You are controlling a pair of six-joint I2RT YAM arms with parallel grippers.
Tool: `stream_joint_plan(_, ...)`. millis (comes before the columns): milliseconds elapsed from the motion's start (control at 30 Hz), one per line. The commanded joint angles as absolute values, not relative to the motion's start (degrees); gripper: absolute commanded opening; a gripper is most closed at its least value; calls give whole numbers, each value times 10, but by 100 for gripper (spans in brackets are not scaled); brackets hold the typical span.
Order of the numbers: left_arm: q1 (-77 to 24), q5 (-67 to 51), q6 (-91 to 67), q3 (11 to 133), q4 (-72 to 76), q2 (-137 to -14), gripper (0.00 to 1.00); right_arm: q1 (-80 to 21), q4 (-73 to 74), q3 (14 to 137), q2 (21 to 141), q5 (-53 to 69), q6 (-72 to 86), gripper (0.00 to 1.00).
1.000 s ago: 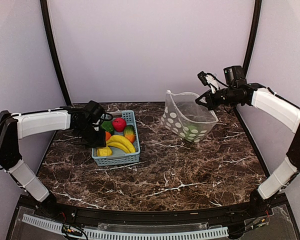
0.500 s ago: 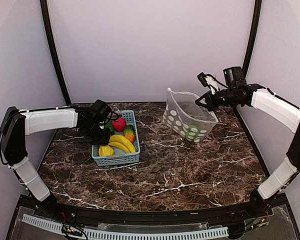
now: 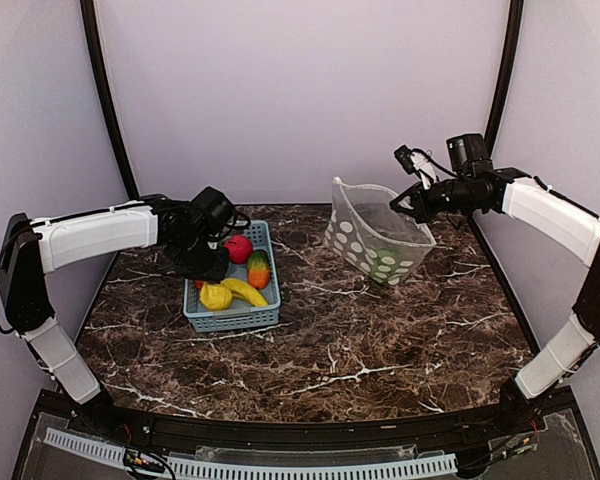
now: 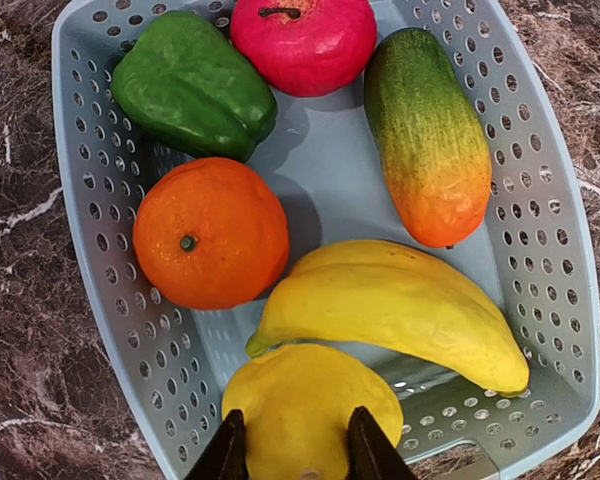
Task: Place the food in the zip-top bag and seal the zipper
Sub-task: Pick up the fake fruit from the bin, then place the fake fruit in the zipper food storage bag.
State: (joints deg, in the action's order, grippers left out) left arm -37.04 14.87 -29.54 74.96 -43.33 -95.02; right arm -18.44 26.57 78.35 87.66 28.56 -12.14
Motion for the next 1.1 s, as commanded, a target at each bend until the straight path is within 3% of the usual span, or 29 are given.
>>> stream_joint_plan(0,-380,157,-266,775,-481,-909,21,-185,252,780,872,294,-123,0)
stream_joint_plan(367,-469,45,-203,772,-228,-807,12,-185,258,793,887,316,-118,0)
stream_joint_plan(633,-516,5,-203,779,-26,-812,10,-203,335,875,927,319,-129,0)
stream_joint_plan(1067,-521,-39,-176,928,-12,-954,8,-220,406,907,959,313,-146,0)
